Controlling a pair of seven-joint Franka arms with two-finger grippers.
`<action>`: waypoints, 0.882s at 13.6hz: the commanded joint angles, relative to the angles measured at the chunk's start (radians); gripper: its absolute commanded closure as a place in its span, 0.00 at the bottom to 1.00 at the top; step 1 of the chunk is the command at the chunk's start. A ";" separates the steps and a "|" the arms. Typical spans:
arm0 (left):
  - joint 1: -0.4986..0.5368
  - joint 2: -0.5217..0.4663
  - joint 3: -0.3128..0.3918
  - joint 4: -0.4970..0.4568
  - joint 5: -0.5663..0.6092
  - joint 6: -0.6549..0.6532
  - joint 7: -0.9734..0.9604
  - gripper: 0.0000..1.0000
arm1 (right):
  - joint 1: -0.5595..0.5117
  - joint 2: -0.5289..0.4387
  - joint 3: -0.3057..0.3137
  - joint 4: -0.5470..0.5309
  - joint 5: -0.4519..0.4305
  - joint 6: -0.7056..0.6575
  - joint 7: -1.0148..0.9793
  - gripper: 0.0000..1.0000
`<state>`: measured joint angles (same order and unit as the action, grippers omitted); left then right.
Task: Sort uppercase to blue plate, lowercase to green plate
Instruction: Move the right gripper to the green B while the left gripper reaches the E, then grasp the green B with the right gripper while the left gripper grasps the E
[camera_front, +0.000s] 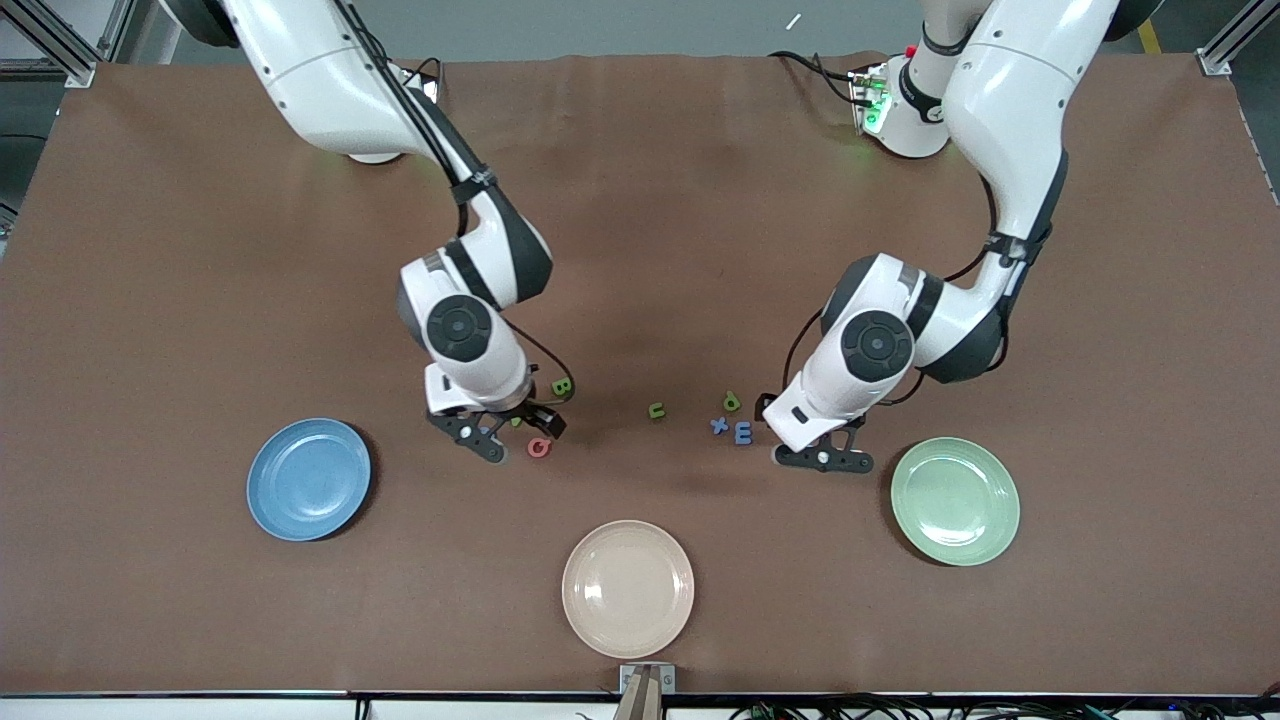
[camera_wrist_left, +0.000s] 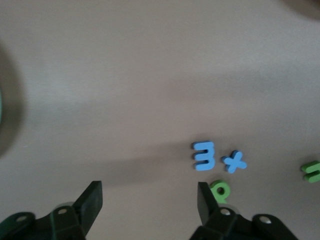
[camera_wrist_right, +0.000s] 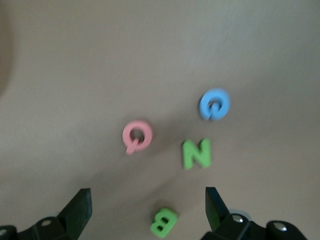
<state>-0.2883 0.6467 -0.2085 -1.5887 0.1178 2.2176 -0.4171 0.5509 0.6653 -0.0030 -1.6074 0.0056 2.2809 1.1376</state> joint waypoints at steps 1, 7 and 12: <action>-0.044 0.060 0.012 0.049 0.028 0.039 -0.075 0.19 | 0.049 -0.010 -0.009 -0.106 0.002 0.089 0.053 0.00; -0.068 0.123 0.014 0.050 0.039 0.111 -0.126 0.29 | 0.063 0.005 0.017 -0.200 0.025 0.189 0.048 0.01; -0.084 0.168 0.021 0.050 0.051 0.171 -0.166 0.38 | 0.061 0.005 0.024 -0.193 0.031 0.183 0.034 0.40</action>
<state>-0.3550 0.7935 -0.2035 -1.5603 0.1429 2.3705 -0.5519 0.6124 0.6828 0.0143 -1.7813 0.0228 2.4651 1.1757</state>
